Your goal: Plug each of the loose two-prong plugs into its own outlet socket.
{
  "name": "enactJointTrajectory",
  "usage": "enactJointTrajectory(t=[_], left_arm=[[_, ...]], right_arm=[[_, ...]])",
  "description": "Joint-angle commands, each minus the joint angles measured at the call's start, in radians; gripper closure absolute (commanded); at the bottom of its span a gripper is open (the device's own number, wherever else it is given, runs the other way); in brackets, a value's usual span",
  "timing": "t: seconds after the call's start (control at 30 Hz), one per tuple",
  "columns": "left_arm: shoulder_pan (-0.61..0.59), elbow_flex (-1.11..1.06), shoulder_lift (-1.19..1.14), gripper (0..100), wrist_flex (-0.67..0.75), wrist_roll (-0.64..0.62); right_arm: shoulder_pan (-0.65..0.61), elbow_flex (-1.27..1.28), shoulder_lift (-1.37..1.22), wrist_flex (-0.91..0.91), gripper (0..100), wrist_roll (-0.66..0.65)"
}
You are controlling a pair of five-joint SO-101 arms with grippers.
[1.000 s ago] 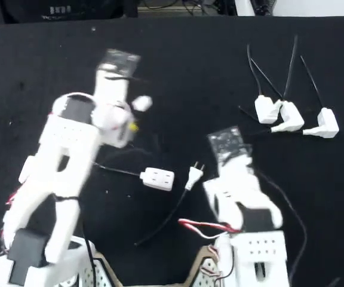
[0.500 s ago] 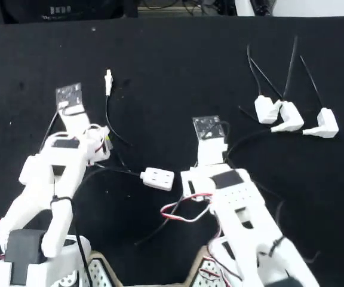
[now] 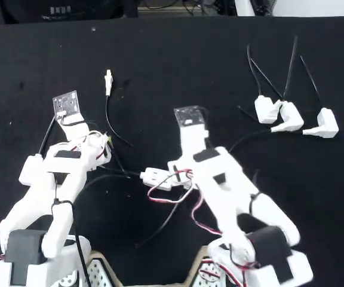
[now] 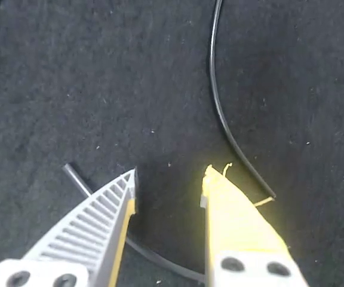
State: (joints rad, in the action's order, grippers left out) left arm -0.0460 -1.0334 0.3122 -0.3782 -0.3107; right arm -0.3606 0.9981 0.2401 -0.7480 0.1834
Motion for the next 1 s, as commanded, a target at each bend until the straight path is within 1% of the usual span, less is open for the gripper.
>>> enactJointTrajectory(t=[0.0, 0.1, 0.17, 0.33, 0.47, 0.57, 0.7, 0.83, 0.87, 0.93, 0.97], left_arm=[[-0.004, -0.005, 0.031, 82, 0.017, -0.006], [-0.005, -0.004, 0.031, 82, 0.014, -0.005], [-0.005, -0.004, 0.031, 82, 0.014, -0.005], [-0.005, -0.004, 0.031, 82, 0.014, -0.003], [-0.004, -0.004, 0.031, 82, 0.014, -0.003], [-0.004, -0.004, 0.031, 82, 0.014, -0.003], [-0.004, -0.004, 0.031, 82, 0.014, -0.002], [-0.005, -0.004, 0.031, 82, 0.014, -0.002], [-0.005, -0.004, 0.031, 82, 0.014, -0.002], [-0.007, -0.004, 0.031, 82, 0.014, -0.002], [-0.007, -0.004, 0.031, 82, 0.014, -0.002]], right_arm=[[-0.098, -0.111, -0.084, -0.043, 91.7, -0.006], [-0.092, -0.157, -0.101, -0.104, 98.7, -0.1], [-0.06, -0.173, -0.09, -0.115, 98.5, -0.166], [0.109, -0.228, -0.016, -0.117, 98.8, -0.328], [0.252, -0.305, 0.059, -0.117, 98.7, -0.523], [0.311, -0.367, 0.11, -0.117, 98.7, -0.666], [0.331, -0.473, 0.191, -0.118, 98.7, -0.85], [0.324, -0.549, 0.318, -0.118, 98.7, -0.922], [0.315, -0.549, 0.349, -0.121, 98.7, -0.961], [0.29, -0.539, 0.392, -0.189, 98.7, -1.092], [0.281, -0.519, 0.403, -0.247, 98.7, -1.181]])
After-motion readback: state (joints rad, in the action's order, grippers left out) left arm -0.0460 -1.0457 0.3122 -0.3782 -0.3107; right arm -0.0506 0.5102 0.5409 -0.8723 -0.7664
